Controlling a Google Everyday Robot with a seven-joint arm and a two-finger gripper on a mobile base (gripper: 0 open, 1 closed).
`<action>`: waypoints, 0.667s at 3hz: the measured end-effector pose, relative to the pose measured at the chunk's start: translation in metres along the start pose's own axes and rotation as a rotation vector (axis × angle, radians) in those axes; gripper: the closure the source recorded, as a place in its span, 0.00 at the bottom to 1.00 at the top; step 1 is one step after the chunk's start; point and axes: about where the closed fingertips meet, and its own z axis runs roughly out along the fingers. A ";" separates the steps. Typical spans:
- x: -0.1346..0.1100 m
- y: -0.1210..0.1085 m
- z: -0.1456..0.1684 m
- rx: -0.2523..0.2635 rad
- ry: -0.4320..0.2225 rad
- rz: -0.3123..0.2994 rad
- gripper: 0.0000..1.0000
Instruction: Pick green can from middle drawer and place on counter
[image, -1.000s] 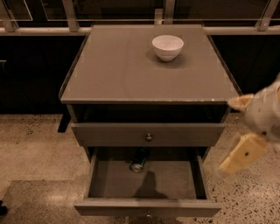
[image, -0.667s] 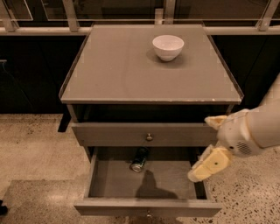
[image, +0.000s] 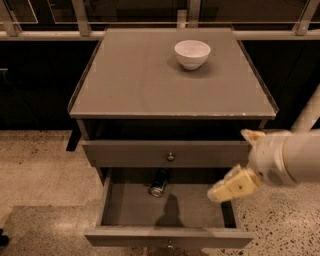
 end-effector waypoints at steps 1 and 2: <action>0.053 0.028 0.029 0.038 -0.047 0.164 0.00; 0.126 0.045 0.082 0.037 -0.037 0.354 0.00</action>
Offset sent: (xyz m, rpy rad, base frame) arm -0.0552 -0.0310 -0.2662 0.2724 0.2416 -0.4958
